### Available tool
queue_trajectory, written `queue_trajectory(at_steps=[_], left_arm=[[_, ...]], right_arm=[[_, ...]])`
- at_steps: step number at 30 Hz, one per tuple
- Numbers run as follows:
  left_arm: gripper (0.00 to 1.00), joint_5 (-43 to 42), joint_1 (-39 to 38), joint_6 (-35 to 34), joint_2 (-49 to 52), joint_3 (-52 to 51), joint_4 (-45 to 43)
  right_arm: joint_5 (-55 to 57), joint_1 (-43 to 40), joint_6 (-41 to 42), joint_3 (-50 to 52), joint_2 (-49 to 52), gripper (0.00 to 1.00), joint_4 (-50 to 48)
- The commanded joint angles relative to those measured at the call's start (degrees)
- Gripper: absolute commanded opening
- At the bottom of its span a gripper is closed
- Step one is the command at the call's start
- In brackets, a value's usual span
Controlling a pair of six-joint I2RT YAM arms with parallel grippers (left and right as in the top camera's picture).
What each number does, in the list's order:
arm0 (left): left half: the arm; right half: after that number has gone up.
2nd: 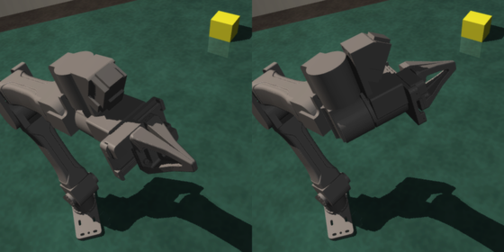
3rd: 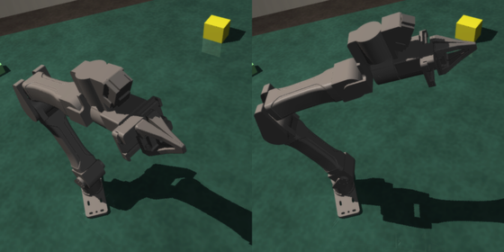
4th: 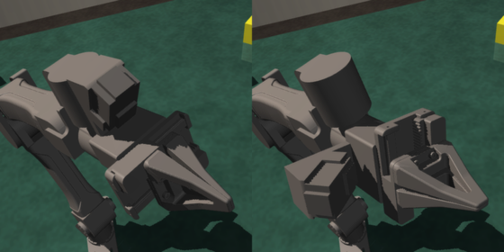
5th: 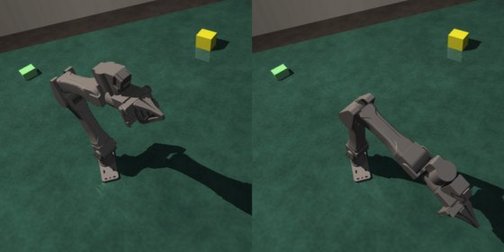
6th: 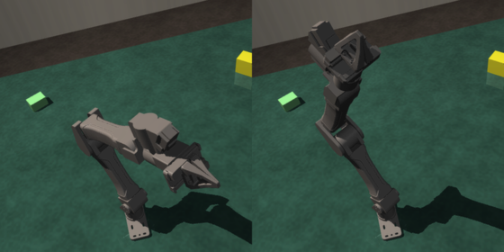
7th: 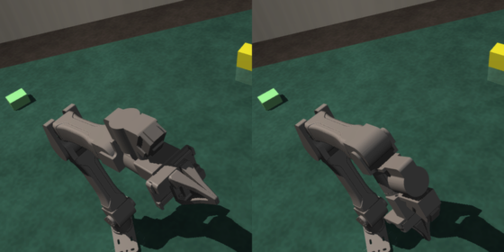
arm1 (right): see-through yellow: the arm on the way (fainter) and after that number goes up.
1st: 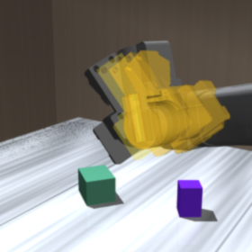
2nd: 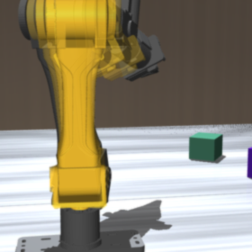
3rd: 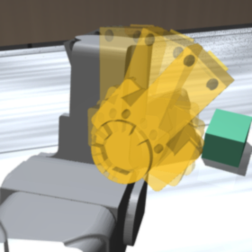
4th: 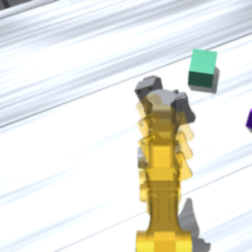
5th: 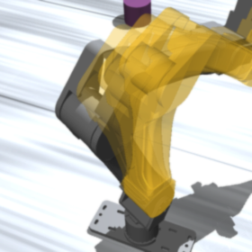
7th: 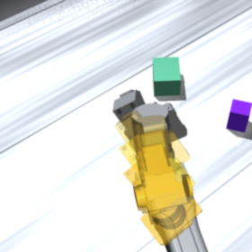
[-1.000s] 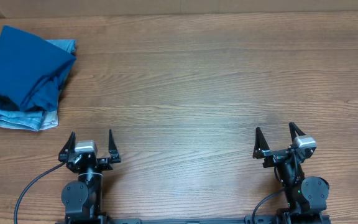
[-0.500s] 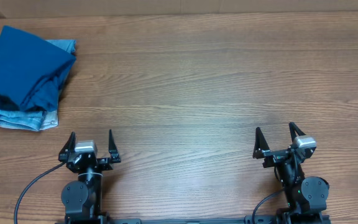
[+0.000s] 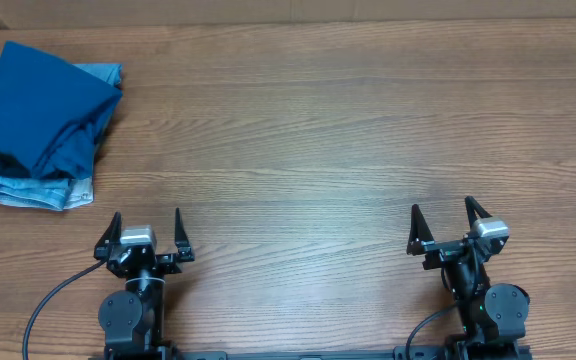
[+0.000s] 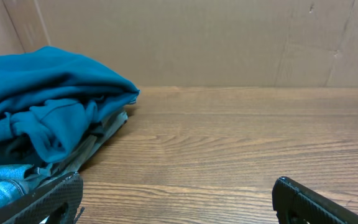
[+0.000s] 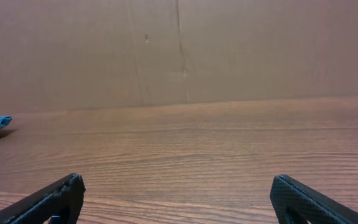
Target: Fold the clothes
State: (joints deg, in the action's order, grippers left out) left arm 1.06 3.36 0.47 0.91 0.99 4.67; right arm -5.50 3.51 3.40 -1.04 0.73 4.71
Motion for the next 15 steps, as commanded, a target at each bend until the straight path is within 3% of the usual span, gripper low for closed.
queue_trajectory(at_steps=[1, 15], left_arm=[[1.0, -0.6, -0.3, 1.3, -0.7, -0.7, -0.3], [1.0, -0.6, -0.3, 1.3, -0.7, -0.7, -0.2]], right_arm=[[0.8, 0.2, 0.1, 0.6, -0.6, 1.0, -0.3], [2.8, 0.2, 0.1, 0.6, -0.5, 1.0, 0.0]])
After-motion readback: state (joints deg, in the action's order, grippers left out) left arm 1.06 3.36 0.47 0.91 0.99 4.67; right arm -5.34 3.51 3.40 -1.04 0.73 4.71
